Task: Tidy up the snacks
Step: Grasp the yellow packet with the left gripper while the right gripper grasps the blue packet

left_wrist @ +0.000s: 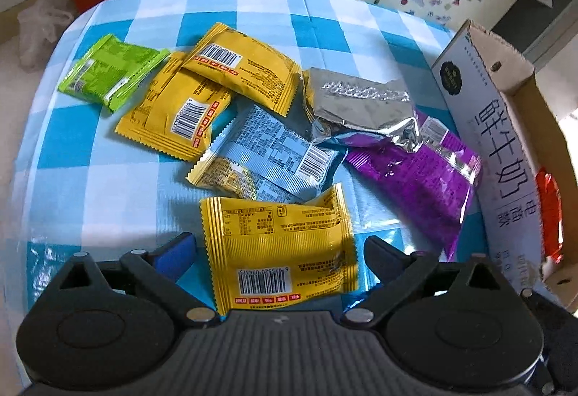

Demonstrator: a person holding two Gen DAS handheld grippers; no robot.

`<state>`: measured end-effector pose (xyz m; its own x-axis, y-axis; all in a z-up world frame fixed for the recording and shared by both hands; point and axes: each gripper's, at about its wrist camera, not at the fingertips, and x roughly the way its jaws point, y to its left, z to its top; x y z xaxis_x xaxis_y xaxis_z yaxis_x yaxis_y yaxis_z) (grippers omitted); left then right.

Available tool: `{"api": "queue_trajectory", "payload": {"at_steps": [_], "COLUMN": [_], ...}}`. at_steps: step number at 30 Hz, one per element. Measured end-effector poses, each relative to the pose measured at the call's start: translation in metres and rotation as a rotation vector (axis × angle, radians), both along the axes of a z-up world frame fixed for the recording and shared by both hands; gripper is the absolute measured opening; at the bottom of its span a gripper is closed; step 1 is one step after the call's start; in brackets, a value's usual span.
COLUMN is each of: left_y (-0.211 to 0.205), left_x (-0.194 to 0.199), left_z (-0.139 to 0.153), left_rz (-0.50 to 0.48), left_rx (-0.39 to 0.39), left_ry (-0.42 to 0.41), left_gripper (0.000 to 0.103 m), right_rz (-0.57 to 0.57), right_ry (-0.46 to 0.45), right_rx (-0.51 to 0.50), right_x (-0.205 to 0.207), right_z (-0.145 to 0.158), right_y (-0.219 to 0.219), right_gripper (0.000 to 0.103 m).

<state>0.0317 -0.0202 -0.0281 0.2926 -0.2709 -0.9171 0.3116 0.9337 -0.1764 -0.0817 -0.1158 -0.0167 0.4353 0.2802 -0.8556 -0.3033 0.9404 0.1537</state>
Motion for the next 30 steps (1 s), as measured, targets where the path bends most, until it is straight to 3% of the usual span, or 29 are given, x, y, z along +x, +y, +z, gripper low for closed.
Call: {"api": "queue_trajectory", "payload": {"at_steps": [7, 13, 18, 20, 23, 25, 30], "left_y": [-0.016, -0.014, -0.012, -0.009, -0.006, -0.004, 0.001], "left_x": [-0.010, -0.011, -0.014, -0.013, -0.012, -0.012, -0.011], "left_z": [-0.005, -0.005, -0.001, 0.001, 0.004, 0.005, 0.006], "left_rz": [-0.094, -0.090, -0.085, -0.068, -0.045, -0.030, 0.004], "left_rx": [0.109, 0.103, 0.103, 0.099, 0.093, 0.088, 0.084], "left_ry": [-0.060, -0.069, -0.101, -0.106, -0.113, -0.113, -0.104], "left_gripper": [0.103, 0.103, 0.093, 0.087, 0.079, 0.077, 0.076], "right_rz": [0.010, 0.023, 0.037, 0.039, 0.036, 0.036, 0.025], "right_ry": [0.006, -0.006, -0.012, -0.007, -0.007, -0.008, -0.014], "right_rx": [-0.017, -0.028, -0.030, -0.012, -0.011, -0.005, -0.005], "right_x": [-0.001, -0.003, -0.006, -0.006, -0.003, -0.003, -0.003], "right_z": [-0.007, -0.009, -0.008, -0.007, -0.007, -0.006, -0.003], "right_y": [0.005, 0.007, 0.008, 0.006, 0.005, 0.004, 0.002], "right_gripper": [0.085, 0.085, 0.083, 0.075, 0.073, 0.068, 0.066]}}
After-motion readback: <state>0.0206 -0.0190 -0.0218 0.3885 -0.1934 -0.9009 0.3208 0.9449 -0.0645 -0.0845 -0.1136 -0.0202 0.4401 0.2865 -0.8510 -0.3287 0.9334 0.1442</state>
